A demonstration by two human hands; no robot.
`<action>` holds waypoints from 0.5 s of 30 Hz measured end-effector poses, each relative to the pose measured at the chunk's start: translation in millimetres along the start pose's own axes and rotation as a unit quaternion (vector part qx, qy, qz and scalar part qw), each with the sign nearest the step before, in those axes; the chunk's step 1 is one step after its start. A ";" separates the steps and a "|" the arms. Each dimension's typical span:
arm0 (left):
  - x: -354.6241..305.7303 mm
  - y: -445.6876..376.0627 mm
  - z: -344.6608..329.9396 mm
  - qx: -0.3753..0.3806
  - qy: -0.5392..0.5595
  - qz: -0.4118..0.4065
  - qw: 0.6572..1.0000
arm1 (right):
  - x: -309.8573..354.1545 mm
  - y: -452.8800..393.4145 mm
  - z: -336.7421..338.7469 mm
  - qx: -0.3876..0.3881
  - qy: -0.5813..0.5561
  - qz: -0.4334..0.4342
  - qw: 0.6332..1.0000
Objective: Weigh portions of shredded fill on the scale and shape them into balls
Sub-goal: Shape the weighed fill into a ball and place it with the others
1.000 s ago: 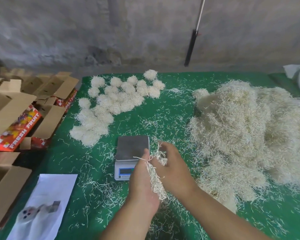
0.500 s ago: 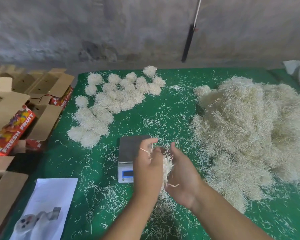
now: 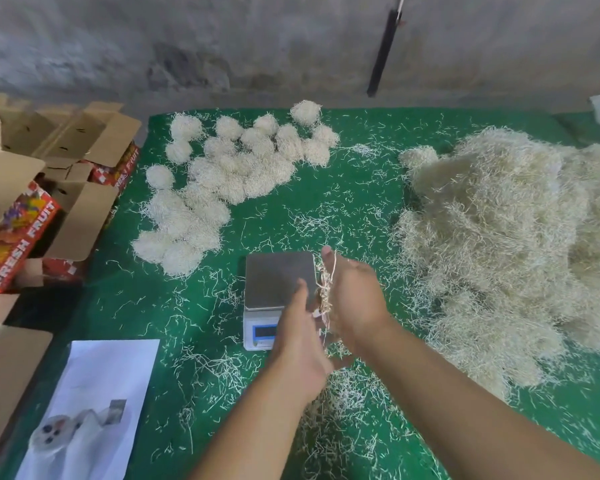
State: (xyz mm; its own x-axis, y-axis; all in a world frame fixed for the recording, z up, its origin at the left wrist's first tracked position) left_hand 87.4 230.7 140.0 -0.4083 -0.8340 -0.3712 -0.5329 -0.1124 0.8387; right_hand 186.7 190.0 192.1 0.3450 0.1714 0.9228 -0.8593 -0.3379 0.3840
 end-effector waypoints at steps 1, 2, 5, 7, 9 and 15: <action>5.6 -1.9 -0.2 0.051 0.039 0.053 0.997 | 0.2 -5.8 -5.8 0.012 0.010 0.030 0.999; 5.6 -4.7 3.2 0.090 0.054 0.073 0.992 | -0.5 -8.4 -14.1 0.034 0.034 0.067 0.997; -18.3 -8.3 12.8 0.136 0.079 0.064 0.985 | -8.3 -10.5 -38.6 0.097 0.177 0.184 0.962; -41.7 -15.1 17.4 0.138 0.043 0.020 0.989 | -19.3 -17.9 -47.1 0.103 0.269 0.203 0.936; -59.1 -28.9 27.1 0.121 0.012 -0.024 0.992 | -33.0 -29.5 -52.5 0.108 0.302 0.172 0.931; -80.8 -62.5 58.7 0.121 -0.100 -0.070 0.985 | -69.7 -60.2 -77.2 0.153 0.227 0.001 0.962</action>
State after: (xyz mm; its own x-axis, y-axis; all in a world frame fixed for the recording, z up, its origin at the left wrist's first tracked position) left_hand 110.2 336.8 94.2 -0.4425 -0.6938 -0.5681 -0.7459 -0.0669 0.6627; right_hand 185.2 269.9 102.3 0.0832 0.5340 0.8414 -0.6850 -0.5826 0.4374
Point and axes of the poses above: each hand's wrist, its own y-axis away from the middle knuckle, its own z-axis out of the back of the hand, x = y × z, the point moved 10 cm from there along -y, towards the middle knuckle, and after that the axes turned 7 degrees about z, right-handed, at the moved point
